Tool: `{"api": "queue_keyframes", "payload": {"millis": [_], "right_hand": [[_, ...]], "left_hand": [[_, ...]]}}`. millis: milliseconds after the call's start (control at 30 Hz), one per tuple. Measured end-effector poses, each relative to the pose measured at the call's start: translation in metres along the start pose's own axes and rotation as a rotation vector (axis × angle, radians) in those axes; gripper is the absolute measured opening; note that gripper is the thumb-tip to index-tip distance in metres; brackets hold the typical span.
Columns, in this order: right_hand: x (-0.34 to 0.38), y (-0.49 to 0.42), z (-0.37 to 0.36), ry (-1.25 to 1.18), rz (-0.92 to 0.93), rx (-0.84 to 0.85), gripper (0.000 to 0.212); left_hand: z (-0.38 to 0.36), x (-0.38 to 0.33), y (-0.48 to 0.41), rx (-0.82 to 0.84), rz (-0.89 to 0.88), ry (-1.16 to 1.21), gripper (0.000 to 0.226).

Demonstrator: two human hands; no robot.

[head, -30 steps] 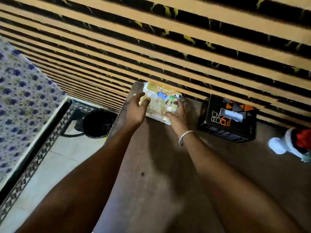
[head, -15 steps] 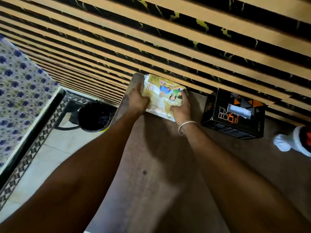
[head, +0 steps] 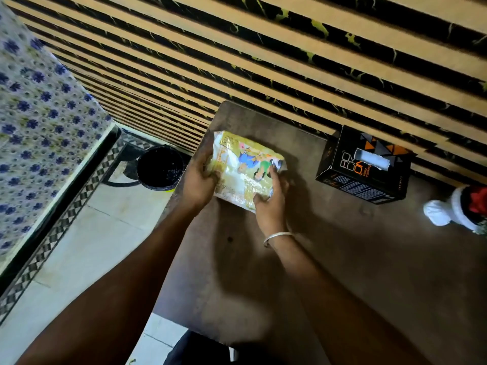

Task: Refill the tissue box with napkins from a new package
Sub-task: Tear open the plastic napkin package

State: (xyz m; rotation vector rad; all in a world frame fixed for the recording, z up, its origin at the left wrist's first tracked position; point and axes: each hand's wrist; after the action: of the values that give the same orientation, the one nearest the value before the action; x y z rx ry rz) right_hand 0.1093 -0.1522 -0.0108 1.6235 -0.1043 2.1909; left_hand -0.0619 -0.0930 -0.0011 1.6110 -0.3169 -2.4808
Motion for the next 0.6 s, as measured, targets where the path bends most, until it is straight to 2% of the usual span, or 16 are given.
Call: {"api": "queue_keyframes", "payload": {"millis": [67,200,400,467,533,600], "right_hand": [[-0.007,0.016,-0.002,0.03,0.006,0.02,0.082],[-0.018,0.036,-0.002,0.091,-0.009,0.069,0.082],[-0.031,0.037,0.001,0.159,-0.042,0.12,0.084],[-0.027,0.037,0.005,0.242,-0.041,0.134,0.086],[-0.021,0.035,0.009,0.438,0.079,0.118,0.089],[-0.016,0.028,0.013,0.659,0.306,0.15,0.088]], "left_hand": [[0.001,0.004,0.015,-0.007,0.024,-0.052,0.074],[-0.003,0.015,0.036,-0.045,0.113,-0.079,0.06],[-0.005,0.041,0.033,0.014,0.171,-0.242,0.066],[-0.007,0.038,0.033,-0.028,0.15,-0.346,0.07],[-0.007,0.029,0.038,-0.141,0.046,-0.572,0.071],[-0.007,0.023,0.043,-0.193,-0.129,-0.719,0.066]]}}
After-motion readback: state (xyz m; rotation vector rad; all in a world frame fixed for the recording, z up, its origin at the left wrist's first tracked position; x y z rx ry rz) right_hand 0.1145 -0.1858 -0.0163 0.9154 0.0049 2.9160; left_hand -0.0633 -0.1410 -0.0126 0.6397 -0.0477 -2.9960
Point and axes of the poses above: each hand's wrist, its own y-axis away from the middle knuckle, its own z-axis out of the back of the hand, x = y × z, and after that the axes turned 7 degrees about -y, right-handed
